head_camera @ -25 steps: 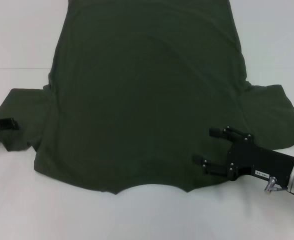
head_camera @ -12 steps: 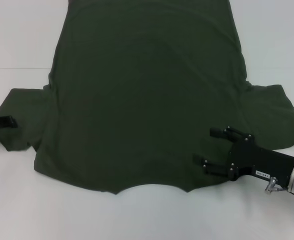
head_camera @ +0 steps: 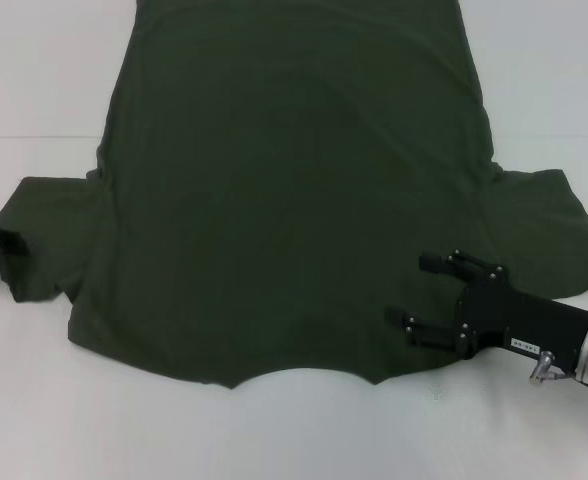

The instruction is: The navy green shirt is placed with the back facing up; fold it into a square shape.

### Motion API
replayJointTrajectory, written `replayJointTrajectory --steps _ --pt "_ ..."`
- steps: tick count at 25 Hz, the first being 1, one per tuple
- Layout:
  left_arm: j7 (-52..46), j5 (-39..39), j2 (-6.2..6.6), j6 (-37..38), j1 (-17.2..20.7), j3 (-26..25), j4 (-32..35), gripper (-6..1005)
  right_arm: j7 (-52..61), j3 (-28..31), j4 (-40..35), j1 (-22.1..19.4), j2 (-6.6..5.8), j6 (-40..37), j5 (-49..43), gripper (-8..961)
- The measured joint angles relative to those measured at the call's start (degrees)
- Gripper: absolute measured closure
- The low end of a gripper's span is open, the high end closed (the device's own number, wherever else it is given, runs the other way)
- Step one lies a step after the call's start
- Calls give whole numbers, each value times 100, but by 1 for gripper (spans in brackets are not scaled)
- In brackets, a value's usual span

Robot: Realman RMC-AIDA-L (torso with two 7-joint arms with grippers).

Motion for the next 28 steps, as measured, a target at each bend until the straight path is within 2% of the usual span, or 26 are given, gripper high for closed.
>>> replayJointTrajectory --steps 5,8,13,22,28 --pt "-3 44 17 -10 -8 7 -7 526 0 0 -11 11 -6 -4 8 25" --pt "-4 143 10 -38 -11 11 -11 759 0 0 -13 25 -7 -4 8 25" --pt "-6 175 0 -50 -18 15 -14 938 0 0 -13 41 -9 -4 8 26" --pt "229 144 -39 -10 27 8 83 950 0 0 -13 20 -9 -25 31 26" --pt "360 115 -175 22 158 -26 513 956 -17 0 -8 -33 -9 -74 180 26"
